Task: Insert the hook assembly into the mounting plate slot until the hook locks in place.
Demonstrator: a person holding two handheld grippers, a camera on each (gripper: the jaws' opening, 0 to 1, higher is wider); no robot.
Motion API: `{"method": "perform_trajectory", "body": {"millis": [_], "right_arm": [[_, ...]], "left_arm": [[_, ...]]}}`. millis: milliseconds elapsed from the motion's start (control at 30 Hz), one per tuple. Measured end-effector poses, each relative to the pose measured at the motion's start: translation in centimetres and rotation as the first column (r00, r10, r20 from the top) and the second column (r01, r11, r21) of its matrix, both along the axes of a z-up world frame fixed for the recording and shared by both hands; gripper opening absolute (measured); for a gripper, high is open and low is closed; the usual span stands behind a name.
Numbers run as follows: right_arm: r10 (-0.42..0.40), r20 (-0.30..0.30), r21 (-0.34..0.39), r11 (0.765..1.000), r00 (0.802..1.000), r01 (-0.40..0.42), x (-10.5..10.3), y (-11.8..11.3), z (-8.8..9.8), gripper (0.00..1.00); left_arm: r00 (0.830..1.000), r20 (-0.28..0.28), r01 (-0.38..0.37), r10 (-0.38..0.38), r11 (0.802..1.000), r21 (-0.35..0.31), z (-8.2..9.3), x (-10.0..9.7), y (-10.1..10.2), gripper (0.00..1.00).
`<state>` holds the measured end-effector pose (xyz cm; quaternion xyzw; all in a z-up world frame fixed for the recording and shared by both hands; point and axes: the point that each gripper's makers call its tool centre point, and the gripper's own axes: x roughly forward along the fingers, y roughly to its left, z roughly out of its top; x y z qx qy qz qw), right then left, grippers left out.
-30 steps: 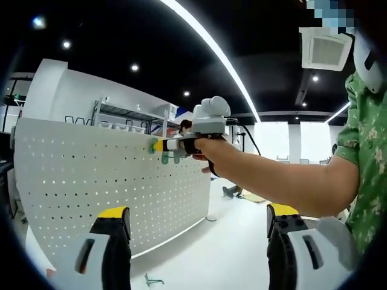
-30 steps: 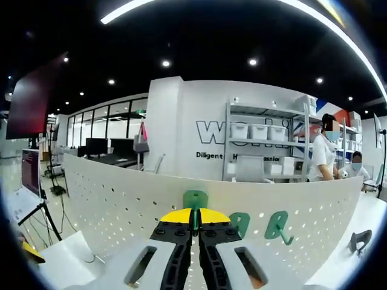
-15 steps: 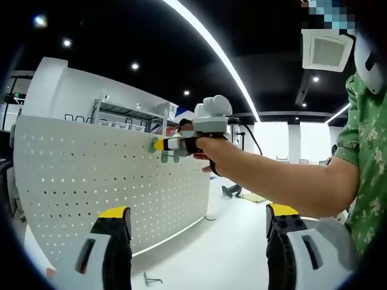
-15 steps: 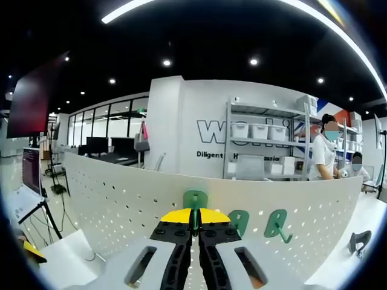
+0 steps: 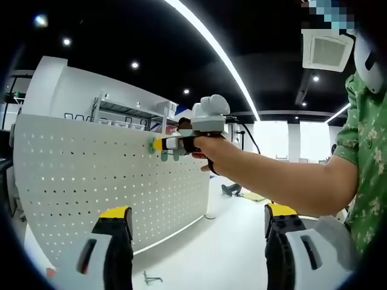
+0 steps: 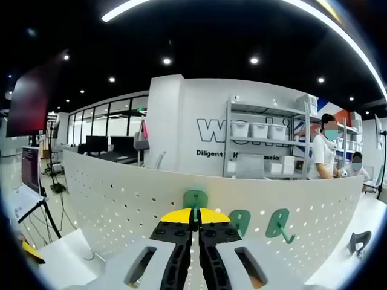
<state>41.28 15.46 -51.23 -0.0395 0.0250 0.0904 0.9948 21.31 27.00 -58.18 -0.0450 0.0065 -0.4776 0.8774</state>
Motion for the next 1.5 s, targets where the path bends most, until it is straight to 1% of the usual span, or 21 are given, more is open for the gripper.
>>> {"method": "perform_trajectory", "body": {"millis": [767, 1500], "right_arm": [[-0.002, -0.027, 0.000, 1.000, 1.000, 0.002, 0.4, 0.0, -1.3, 0.01], [-0.011, -0.018, -0.001, 1.000, 1.000, 0.011, 0.7, 0.2, -1.7, 0.01]], "left_arm": [[1.000, -0.004, -0.003, 0.003, 1.000, -0.001, -0.1, 0.1, 0.1, 0.92], [1.000, -0.010, -0.010, 0.010, 1.000, -0.005, -0.2, 0.3, 0.4, 0.90]]}}
